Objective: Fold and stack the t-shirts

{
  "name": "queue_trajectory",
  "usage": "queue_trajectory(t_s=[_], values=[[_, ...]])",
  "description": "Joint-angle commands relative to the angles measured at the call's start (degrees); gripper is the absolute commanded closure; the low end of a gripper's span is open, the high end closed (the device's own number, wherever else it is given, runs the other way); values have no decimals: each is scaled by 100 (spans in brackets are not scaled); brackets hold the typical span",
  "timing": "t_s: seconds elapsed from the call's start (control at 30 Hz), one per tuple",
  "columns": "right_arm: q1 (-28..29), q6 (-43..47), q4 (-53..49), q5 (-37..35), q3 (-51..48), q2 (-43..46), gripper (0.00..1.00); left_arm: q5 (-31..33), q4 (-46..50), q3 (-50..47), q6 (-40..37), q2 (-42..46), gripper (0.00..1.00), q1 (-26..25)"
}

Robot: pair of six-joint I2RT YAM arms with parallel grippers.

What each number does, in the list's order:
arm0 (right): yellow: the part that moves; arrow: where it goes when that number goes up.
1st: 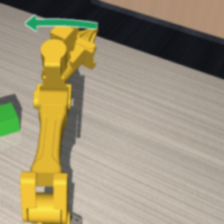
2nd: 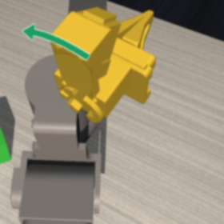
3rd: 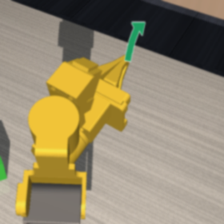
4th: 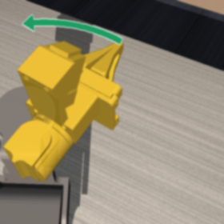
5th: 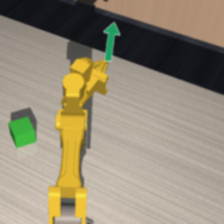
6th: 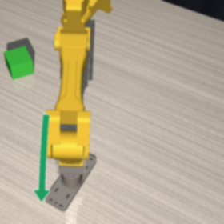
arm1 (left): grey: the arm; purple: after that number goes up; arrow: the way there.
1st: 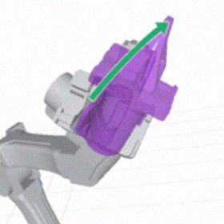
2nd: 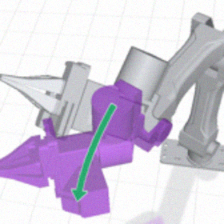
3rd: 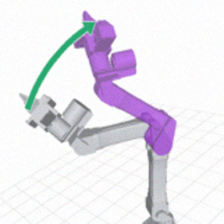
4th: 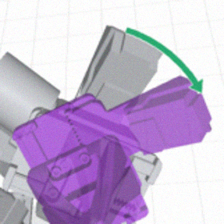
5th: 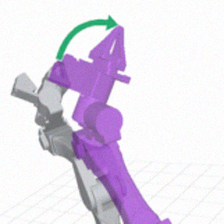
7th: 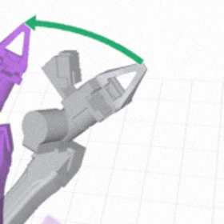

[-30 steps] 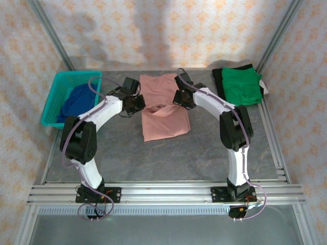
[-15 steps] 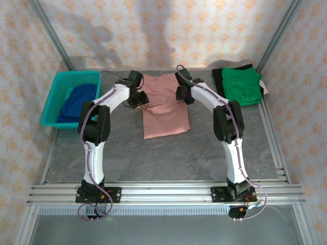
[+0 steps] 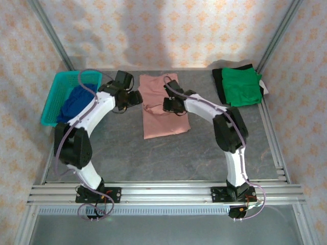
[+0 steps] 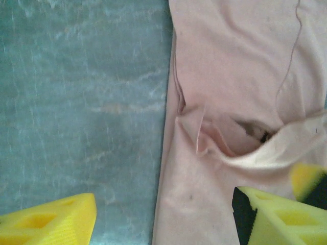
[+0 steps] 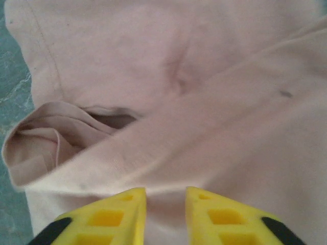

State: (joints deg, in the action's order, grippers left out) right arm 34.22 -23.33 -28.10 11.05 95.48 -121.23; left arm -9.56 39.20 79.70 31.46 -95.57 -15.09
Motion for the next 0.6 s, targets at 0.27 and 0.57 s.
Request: queue_trajectory(t_s=[0.27,0.57], values=[[-541,-261,-705,-285,1534,-1176,77,-356,-856,-210,135,-1330,32,-869],[-715,-143,-1075,-246,1592,-799,60,70,-189,555,64,-2245,38,-632]])
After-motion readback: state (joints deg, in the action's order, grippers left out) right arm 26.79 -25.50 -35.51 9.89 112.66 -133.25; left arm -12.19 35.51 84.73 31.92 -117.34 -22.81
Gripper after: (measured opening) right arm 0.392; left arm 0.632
